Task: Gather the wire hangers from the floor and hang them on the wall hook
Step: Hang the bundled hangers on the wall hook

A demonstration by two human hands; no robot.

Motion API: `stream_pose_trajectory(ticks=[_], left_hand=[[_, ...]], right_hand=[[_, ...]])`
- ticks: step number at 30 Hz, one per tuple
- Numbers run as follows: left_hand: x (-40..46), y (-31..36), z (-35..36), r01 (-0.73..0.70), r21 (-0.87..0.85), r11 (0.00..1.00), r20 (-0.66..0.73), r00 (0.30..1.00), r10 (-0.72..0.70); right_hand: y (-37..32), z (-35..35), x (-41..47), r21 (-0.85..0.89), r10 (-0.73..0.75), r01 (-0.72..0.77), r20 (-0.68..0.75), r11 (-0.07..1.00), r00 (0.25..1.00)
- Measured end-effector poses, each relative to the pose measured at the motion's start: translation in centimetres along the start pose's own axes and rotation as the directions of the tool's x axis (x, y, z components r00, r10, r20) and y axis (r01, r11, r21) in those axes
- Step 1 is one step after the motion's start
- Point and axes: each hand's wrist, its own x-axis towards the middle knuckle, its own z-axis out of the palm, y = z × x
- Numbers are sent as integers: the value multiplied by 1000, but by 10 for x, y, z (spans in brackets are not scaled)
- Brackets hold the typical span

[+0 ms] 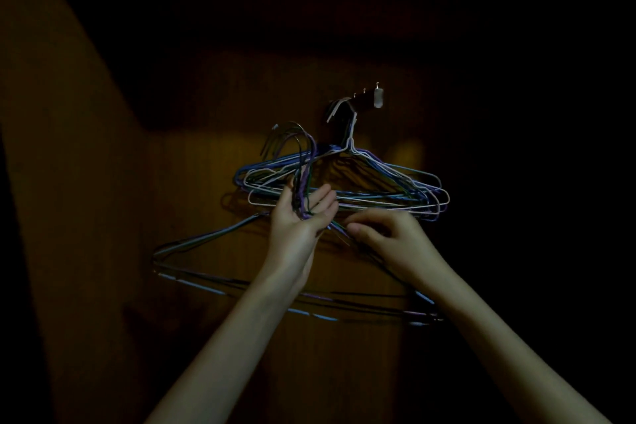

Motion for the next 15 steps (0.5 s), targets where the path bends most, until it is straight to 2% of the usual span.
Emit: stream_pose_trajectory(ticks=[3, 7, 9, 11, 15], left_hand=[[-9, 0, 2, 10, 8, 1000, 11, 1000, -10], [-21, 0, 2, 30, 19, 999, 64, 997, -31], [-27, 0, 3, 39, 33, 999, 103, 994, -42], [-31, -1, 4, 44, 36, 998, 116, 992, -48], [-32, -4, 5, 38, 38, 999, 112, 993, -42]], right_hand=[[-5, 2, -11, -32, 32, -31, 8, 999, 999], [-10, 0, -23, 222, 161, -174, 79, 959, 984], [-11, -2, -29, 268, 195, -217, 104, 939, 975], [-10, -4, -34, 246, 193, -206, 76, 947, 978], [-9, -6, -37, 94, 134, -130, -37, 987, 990]])
